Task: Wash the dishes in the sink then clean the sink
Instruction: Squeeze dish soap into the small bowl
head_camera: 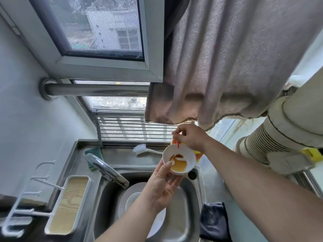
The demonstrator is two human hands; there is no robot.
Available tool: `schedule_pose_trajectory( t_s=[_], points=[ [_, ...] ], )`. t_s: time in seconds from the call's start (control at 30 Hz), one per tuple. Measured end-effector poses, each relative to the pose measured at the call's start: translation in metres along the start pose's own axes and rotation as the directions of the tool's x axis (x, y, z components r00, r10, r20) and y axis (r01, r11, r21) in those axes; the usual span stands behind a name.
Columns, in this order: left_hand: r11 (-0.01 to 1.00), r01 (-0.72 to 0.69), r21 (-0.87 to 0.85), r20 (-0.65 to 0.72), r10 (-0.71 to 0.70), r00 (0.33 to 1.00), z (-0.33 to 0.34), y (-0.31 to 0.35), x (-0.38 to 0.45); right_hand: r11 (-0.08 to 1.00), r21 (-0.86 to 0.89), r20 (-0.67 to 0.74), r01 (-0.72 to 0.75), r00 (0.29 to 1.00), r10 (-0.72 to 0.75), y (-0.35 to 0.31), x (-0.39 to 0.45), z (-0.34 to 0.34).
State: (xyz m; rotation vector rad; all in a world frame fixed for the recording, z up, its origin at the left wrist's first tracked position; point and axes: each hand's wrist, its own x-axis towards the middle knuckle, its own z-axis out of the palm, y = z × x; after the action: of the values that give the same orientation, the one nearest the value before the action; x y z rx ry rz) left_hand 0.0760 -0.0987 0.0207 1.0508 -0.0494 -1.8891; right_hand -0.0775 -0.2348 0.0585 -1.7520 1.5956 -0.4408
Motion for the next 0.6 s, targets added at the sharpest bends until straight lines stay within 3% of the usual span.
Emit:
schedule_pose_trajectory(
  t_s=[0.27,0.47,0.6],
  points=[
    [1.0,0.013,0.025,0.0,-0.013,1.0,-0.013,-0.001,-0.001,0.993,-0.122,-0.014,0.001,1.0,-0.002,-0.002,-0.004,0.006],
    [0.999,0.022,0.023,-0.022,-0.022,1.0,-0.019,-0.001,-0.004,0.989,0.15,-0.024,-0.011,1.0,0.015,0.005,0.004,-0.003],
    [0.999,0.025,0.02,-0.009,-0.025,1.0,-0.017,0.0,-0.006,0.987,0.159,-0.015,-0.006,1.0,0.009,0.004,0.002,0.0]
  ],
)
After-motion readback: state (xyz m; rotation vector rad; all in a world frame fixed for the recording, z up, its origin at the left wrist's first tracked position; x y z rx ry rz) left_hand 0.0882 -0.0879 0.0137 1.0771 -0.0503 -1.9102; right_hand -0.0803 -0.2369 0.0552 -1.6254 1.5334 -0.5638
